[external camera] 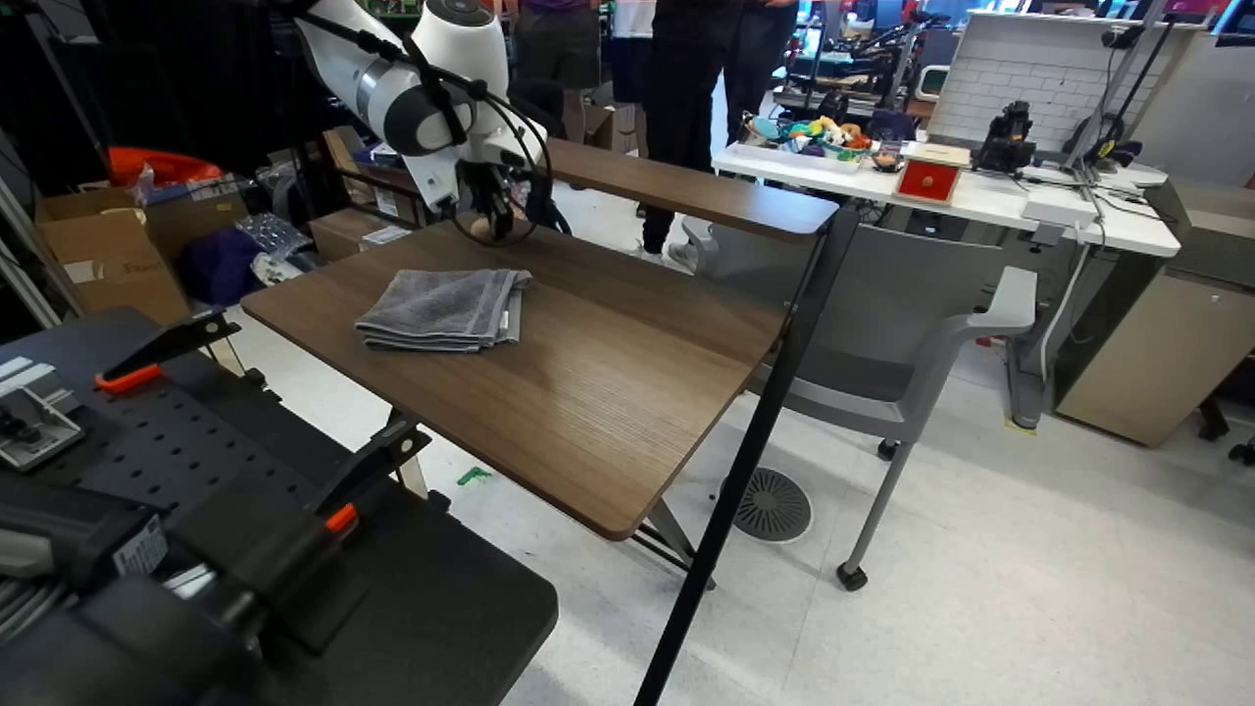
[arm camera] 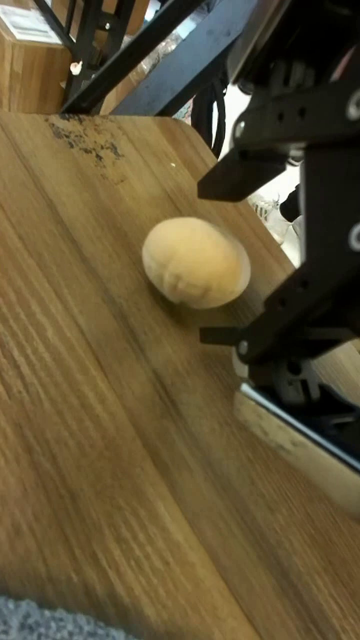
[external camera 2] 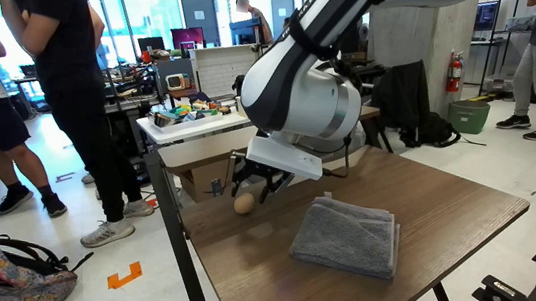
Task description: Pick up the brown toy and move it to the left. Wipe the top of the table with the grey towel.
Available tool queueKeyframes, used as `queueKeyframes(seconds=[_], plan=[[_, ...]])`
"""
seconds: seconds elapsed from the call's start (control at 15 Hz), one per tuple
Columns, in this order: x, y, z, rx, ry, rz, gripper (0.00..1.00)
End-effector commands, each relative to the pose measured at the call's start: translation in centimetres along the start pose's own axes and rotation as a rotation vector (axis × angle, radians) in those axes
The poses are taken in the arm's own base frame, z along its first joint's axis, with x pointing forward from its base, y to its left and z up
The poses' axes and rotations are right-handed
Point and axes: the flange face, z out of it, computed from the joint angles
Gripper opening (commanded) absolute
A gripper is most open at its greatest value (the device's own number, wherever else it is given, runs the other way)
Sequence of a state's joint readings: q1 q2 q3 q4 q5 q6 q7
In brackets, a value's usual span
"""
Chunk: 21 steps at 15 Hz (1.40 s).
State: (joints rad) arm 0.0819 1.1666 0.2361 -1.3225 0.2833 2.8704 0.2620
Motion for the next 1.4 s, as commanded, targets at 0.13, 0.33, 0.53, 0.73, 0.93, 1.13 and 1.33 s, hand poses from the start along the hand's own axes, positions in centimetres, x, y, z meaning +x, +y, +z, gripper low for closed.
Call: queueKeyframes(seconds=[0.13, 0.33, 0.53, 0.73, 0.93, 1.13, 1.33], plan=[[-0.1, 1.1, -4.2, -0.017, -0.024, -0.02, 1.0], [-0.7, 3.2, -6.5, -0.119, -0.055, 0.004, 1.0], [-1.6, 6.5, -9.8, -0.274, -0.103, 0.03, 1.0], [-2.7, 8.8, -13.1, -0.41, -0.205, 0.024, 1.0], [-1.9, 9.3, -12.1, -0.399, -0.231, 0.016, 1.0], [-2.1, 9.8, -12.6, -0.414, -0.243, 0.033, 1.0], [-2.1, 10.9, -10.0, -0.399, -0.233, 0.091, 1.0]])
